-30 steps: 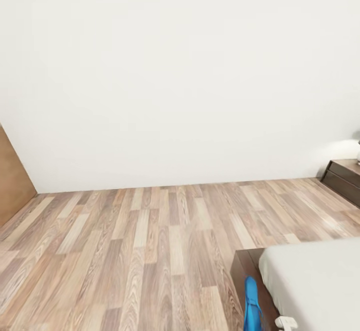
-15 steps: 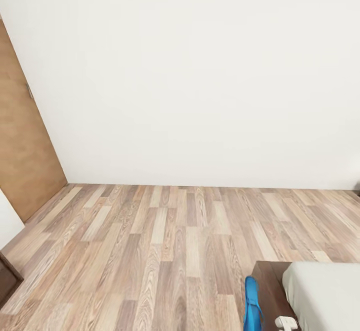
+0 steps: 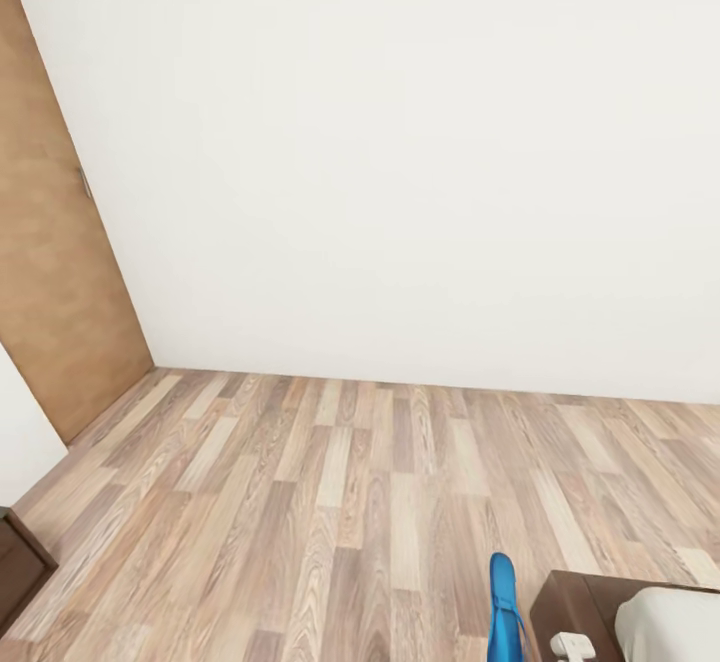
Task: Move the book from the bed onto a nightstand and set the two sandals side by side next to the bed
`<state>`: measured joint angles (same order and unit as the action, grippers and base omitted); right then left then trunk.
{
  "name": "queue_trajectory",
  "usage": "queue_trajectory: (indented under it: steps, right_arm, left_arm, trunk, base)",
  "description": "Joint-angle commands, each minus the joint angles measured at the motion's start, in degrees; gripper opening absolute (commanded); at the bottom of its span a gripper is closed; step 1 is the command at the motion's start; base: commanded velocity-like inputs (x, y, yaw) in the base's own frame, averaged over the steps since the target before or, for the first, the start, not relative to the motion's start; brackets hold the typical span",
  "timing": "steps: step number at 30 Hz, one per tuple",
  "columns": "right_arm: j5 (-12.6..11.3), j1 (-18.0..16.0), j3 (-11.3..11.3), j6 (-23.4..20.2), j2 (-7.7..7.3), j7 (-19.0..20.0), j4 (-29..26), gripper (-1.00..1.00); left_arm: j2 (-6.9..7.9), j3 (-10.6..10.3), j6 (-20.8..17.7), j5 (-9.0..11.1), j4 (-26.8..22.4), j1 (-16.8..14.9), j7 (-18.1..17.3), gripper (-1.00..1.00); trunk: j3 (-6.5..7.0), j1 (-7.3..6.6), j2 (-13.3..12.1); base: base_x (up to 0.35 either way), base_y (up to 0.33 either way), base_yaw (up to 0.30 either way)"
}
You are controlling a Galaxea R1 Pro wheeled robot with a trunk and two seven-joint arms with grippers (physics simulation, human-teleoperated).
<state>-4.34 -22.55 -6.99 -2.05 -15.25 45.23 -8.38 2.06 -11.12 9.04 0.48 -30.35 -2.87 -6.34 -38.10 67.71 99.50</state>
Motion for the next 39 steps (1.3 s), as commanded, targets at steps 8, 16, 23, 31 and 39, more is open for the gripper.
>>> queue_trajectory:
  steps: [8, 16, 23, 31, 39]
  right_arm:
    - [-0.5, 0.0, -0.1, -0.2, -0.01, 0.2, 0.0, -1.00]
    - [-0.5, 0.0, -0.1, -0.2, 0.01, 0.2, 0.0, -1.00]
    - [-0.5, 0.0, -0.1, -0.2, 0.02, 0.2, 0.0, -1.00]
    - [-0.5, 0.0, -0.1, -0.2, -0.01, 0.2, 0.0, -1.00]
    - [-0.5, 0.0, -0.1, -0.2, 0.01, 0.2, 0.0, -1.00]
  left_arm:
    - [0.05, -0.2, 0.2, 0.1, 0.0, 0.0, 0.0, 1.00]
    - [0.05, -0.2, 0.2, 0.1, 0.0, 0.0, 0.0, 1.00]
    - [0.05, -0.2, 0.2, 0.1, 0.0, 0.0, 0.0, 1.00]
    - [0.05, -0.2, 0.2, 0.1, 0.0, 0.0, 0.0, 1.00]
    - [0.05, -0.2, 0.2, 0.1, 0.0, 0.0, 0.0, 1.00]
  trunk:
    - [-0.05, 0.03, 0.0]
    - [-0.05, 0.03, 0.0]
    - [-0.05, 0.03, 0.0]
    - [-0.05, 0.03, 0.0]
    - [-0.05, 0.03, 0.0]
  base:
    - [0.331, 0.000, 0.000]
    - [0.331, 0.000, 0.000]
    - [0.331, 0.000, 0.000]
    - [0.331, 0.000, 0.000]
    - [0.332, 0.000, 0.000]
